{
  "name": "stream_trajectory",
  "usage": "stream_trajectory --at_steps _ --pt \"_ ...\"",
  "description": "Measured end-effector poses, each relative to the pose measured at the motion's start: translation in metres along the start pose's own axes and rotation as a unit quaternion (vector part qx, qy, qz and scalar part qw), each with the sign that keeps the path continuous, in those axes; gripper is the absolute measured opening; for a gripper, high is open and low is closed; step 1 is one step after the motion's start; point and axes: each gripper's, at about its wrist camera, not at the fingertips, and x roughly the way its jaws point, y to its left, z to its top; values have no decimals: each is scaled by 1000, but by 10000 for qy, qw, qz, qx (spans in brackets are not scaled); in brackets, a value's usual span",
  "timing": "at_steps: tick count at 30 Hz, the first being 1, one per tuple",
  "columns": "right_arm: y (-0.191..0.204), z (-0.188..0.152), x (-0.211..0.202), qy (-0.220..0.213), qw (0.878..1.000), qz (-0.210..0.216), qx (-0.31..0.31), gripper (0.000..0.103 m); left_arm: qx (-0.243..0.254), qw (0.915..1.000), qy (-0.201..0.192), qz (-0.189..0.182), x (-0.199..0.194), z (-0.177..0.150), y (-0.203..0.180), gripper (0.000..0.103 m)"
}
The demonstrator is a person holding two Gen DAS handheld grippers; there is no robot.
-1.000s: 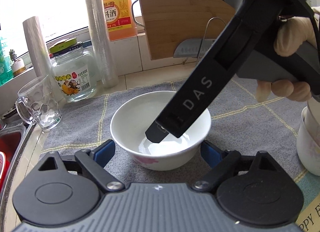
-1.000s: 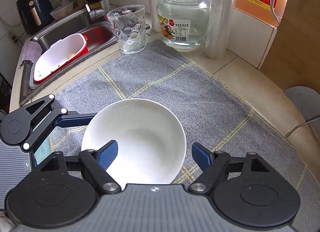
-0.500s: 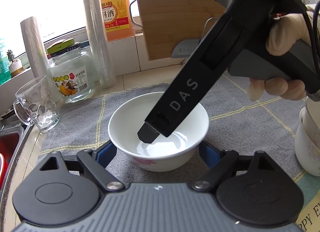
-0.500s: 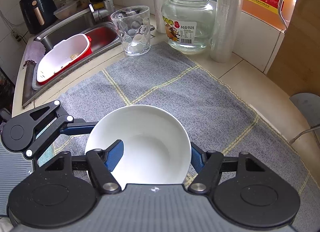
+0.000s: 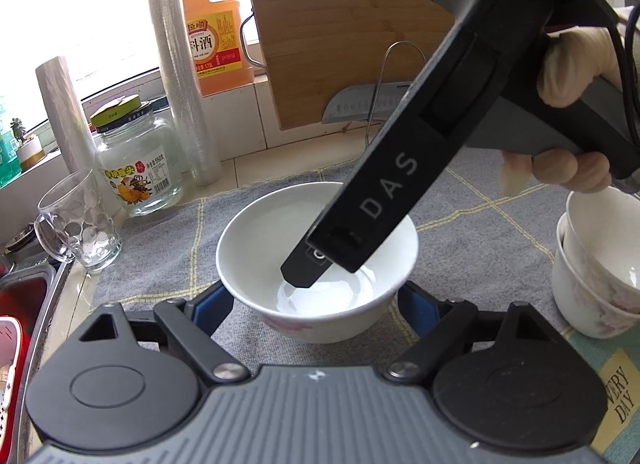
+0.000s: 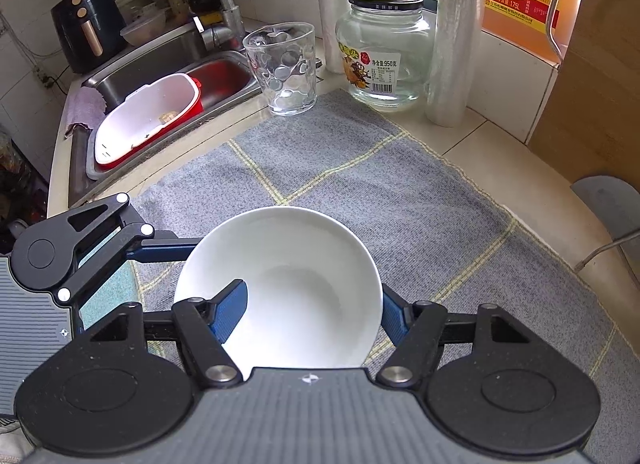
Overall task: Organize plates and bowls
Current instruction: 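Lift and carry the held bowl with the right gripper to the bowl stack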
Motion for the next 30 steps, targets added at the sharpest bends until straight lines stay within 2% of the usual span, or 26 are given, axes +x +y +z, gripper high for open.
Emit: stream_trajectory --at_steps 21,30 --pt "38 -55 -89 -332 9994 50 -98 75 89 9994 -85 -330 -77 3 -48 89" --pt "43 -83 -119 -413 9991 -72 -66 75 140 9984 -155 -518 -95 7 -77 89"
